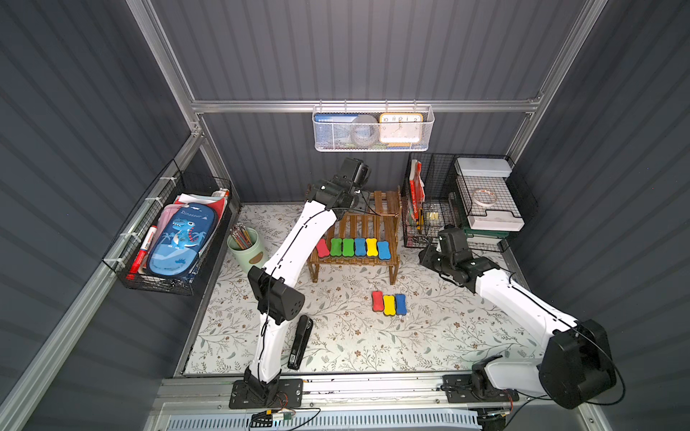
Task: Remove the whiteboard erasers from the shelf
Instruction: Pick up the whiteboard eraser from the shelf.
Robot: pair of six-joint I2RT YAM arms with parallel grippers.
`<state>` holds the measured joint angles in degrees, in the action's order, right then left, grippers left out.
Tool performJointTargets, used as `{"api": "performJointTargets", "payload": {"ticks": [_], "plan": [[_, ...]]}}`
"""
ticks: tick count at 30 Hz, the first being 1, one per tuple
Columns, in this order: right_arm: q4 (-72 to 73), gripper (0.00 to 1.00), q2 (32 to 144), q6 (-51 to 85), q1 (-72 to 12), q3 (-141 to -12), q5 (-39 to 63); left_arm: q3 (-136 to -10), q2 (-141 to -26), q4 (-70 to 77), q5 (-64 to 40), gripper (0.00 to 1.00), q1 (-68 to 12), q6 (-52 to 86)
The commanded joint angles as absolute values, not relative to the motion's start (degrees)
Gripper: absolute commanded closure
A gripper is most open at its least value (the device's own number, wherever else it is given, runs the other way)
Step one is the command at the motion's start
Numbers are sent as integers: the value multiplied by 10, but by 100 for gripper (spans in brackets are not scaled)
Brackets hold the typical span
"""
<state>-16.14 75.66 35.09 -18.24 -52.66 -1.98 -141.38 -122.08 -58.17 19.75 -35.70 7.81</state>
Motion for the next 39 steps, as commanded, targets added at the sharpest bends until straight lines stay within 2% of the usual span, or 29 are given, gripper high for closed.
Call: {"api": "performJointTargets", "payload": {"ticks": [1, 11, 15, 21, 23, 25, 27, 32, 39], "plan": [[-153, 62, 748, 353, -178, -517, -12, -1425, -1233, -593, 199, 33, -361, 58], [-149, 62, 751, 355, -173, -515, -6, -1446, -1251, -611, 248, 33, -370, 42], [-148, 62, 755, 356, -172, -516, -2, -1452, -1260, -620, 277, 39, -373, 37], [-147, 62, 757, 357, -171, -519, -1, -1445, -1254, -607, 271, 42, -375, 33], [-147, 62, 756, 356, -171, -519, 0, -1447, -1254, -604, 260, 38, -375, 32], [-149, 62, 755, 357, -171, -519, -1, -1449, -1255, -602, 250, 25, -376, 34], [-148, 62, 754, 357, -171, -519, -1, -1448, -1252, -597, 244, 21, -377, 35], [-147, 62, 757, 356, -170, -519, 1, -1445, -1234, -574, 244, 23, -380, 36], [-145, 62, 759, 358, -168, -518, 2, -1464, -1245, -583, 269, 32, -380, 42]]}}
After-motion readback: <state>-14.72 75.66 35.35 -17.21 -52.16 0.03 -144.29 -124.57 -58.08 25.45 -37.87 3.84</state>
